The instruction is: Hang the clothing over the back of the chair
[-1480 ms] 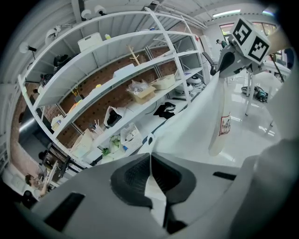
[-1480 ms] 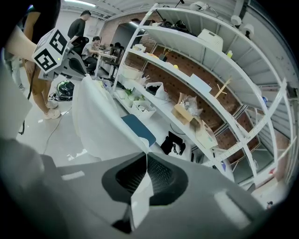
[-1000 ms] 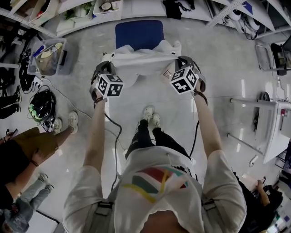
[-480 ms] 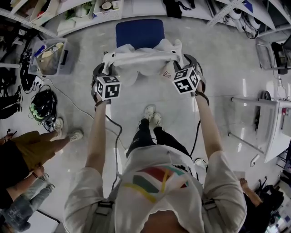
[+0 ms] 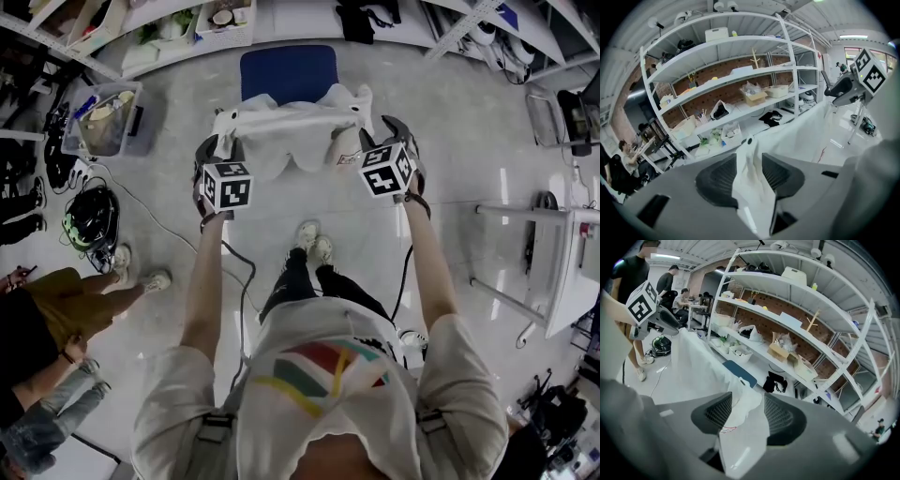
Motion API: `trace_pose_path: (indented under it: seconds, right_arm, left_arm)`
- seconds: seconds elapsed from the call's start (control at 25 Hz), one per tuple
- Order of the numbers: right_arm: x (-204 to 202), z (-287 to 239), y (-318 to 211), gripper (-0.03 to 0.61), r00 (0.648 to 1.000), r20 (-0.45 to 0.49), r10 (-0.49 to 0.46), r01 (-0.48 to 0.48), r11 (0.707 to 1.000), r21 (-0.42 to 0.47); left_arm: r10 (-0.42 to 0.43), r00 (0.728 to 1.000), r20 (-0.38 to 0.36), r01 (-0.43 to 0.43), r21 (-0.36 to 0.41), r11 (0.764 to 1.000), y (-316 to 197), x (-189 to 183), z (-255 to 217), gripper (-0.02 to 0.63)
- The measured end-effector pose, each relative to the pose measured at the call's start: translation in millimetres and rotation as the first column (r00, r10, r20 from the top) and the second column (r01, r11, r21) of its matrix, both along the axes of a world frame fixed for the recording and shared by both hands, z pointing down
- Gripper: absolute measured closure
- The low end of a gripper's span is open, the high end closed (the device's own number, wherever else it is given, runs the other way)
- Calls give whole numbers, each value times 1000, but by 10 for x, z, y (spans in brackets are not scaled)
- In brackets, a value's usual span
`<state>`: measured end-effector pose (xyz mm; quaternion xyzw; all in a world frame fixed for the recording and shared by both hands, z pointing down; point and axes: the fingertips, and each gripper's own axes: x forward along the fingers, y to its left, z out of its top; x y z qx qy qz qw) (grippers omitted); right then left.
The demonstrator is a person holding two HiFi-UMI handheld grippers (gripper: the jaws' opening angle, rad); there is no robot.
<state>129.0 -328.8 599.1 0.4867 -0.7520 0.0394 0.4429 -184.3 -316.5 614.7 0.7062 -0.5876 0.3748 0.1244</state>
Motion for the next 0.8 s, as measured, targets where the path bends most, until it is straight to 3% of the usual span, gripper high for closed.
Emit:
trace_pose_path:
  seconds: [0.16, 0.28, 0.36, 0.6, 0.8]
  right_arm:
    - [-26, -351, -117, 420, 999, 23, 23, -25, 997, 80]
    - [-39, -712, -203, 534, 998, 45, 45, -52, 984, 168]
    - [-68, -977, -230, 572, 997, 69, 40, -54, 972, 228]
    - [-175, -1858, -228, 572, 985, 174, 13, -85, 906, 415]
    - [-181, -2567, -59, 572, 971, 238, 1, -133, 832, 539]
  left_arm:
    - [-34, 998, -44, 37, 69, 997, -143, -23, -366, 460]
    - [-47, 997, -60, 55, 139, 989, -230, 40, -713, 542]
    - [-48, 997, -63, 59, 201, 978, -259, 123, -971, 589]
    - [-5, 991, -136, 52, 342, 938, -266, 409, -1711, 598]
    - [18, 976, -216, 85, 458, 885, -107, 527, -2353, 598]
